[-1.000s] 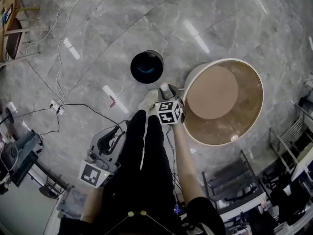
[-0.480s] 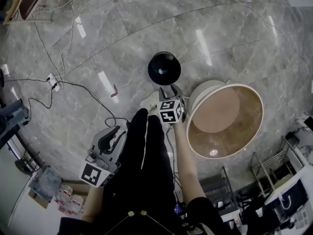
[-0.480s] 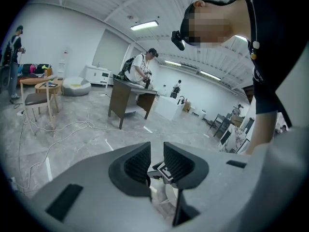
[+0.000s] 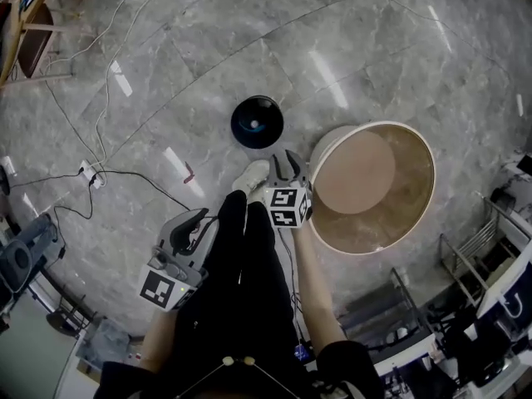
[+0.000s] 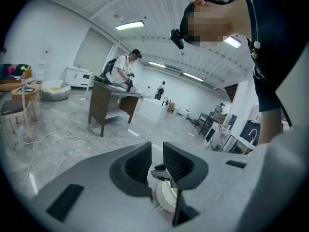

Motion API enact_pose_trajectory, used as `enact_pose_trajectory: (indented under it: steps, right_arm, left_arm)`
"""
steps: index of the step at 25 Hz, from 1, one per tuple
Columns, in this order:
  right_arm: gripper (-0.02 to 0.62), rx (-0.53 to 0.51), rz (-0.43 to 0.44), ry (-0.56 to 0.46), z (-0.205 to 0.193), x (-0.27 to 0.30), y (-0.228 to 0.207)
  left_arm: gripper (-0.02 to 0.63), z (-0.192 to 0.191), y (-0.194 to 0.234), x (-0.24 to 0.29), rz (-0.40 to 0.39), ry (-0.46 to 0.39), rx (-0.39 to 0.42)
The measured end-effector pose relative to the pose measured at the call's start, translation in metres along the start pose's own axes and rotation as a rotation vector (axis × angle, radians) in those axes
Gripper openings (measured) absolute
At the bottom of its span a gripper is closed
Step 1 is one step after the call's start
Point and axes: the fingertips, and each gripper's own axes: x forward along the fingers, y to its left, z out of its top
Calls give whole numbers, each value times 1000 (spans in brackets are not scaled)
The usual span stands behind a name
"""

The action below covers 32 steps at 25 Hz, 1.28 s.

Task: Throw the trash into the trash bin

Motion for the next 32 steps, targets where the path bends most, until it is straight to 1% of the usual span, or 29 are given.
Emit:
enact_pose_trajectory:
  steps: [2, 4, 6, 9, 12, 14, 16, 19, 21, 24, 27, 30, 32]
  right_arm:
    - [76, 74, -82, -103, 20, -50, -19]
    - [9, 163, -169, -230, 41, -110, -40]
    - [4, 250, -254, -365, 59, -175, -60]
    - [3, 373, -393, -577, 82, -279, -87]
    - [3, 424, -524, -775, 95, -381, -108]
    - [3, 445, -597, -872, 91, -439, -112]
    - [3, 466, -685, -927, 81, -489, -115]
    - [3, 475, -818, -979, 68, -547, -111]
    - [3, 473, -870, -1004, 62, -577, -103]
    - [3, 491, -876, -1038, 57, -608, -88]
    - [3, 512, -877, -1076, 53, -626, -77]
    - [3, 518, -881, -1088, 49, -631, -71]
    - [3, 521, -868, -1076, 46, -626, -69]
  left_arm:
    - [70, 24, -21, 15, -94, -45, 40]
    - [60, 48, -48, 32, -199, -80, 88]
    - [49, 68, -75, 47, -289, -89, 145]
    - [26, 96, -119, 65, -398, -86, 225]
    - [14, 129, -172, 78, -510, -102, 283]
    - [12, 146, -207, 79, -579, -112, 323]
    - [12, 160, -241, 77, -653, -125, 369]
    - [12, 175, -283, 73, -757, -134, 433]
    - [12, 180, -305, 66, -803, -141, 460]
    - [11, 184, -331, 55, -847, -160, 474]
    - [11, 187, -350, 45, -874, -180, 476]
    - [11, 190, -363, 38, -884, -211, 493]
    - [11, 191, -367, 35, -883, -232, 507]
